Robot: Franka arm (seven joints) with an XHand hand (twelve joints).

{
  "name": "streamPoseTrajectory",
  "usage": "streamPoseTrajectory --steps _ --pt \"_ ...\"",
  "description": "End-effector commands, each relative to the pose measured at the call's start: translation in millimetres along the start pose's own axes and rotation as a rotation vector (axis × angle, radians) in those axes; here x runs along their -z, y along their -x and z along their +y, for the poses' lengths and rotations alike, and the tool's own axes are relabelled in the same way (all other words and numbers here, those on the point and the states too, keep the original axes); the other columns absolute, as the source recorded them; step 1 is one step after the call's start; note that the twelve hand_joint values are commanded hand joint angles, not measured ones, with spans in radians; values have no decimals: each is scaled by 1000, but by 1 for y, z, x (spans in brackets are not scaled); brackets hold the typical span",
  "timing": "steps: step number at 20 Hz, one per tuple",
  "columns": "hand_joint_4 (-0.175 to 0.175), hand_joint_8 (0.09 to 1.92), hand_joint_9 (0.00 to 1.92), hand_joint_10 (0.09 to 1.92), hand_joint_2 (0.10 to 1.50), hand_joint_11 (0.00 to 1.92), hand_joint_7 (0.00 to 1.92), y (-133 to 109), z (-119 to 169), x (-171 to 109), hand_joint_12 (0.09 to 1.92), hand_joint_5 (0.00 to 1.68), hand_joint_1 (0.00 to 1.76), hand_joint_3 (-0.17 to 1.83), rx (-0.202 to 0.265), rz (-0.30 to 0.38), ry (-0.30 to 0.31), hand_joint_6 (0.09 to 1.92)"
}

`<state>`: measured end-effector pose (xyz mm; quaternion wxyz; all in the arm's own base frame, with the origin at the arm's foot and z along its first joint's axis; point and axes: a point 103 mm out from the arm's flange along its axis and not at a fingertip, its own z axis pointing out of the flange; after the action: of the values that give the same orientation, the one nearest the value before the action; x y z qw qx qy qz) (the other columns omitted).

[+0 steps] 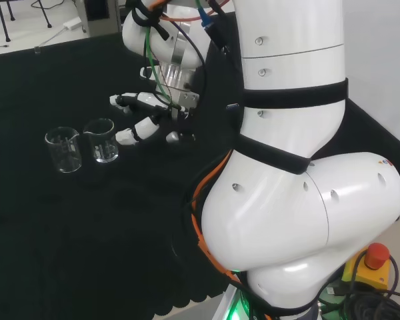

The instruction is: Pick up the beaker on the right.

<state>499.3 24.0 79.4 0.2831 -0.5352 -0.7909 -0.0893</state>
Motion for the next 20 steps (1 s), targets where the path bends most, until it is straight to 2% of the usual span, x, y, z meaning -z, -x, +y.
streamPoseTrajectory --steps 1,11,20 --pt "-26 520 296 626 489 0 171 -4 9 -14 1064 218 827 600 20 47 -12 87" --pt "-34 553 381 625 473 0 281 -7 18 -32 1138 325 826 665 17 127 -42 87" --pt "-36 558 389 616 466 0 295 -11 24 -43 1156 351 824 677 20 185 -14 87"
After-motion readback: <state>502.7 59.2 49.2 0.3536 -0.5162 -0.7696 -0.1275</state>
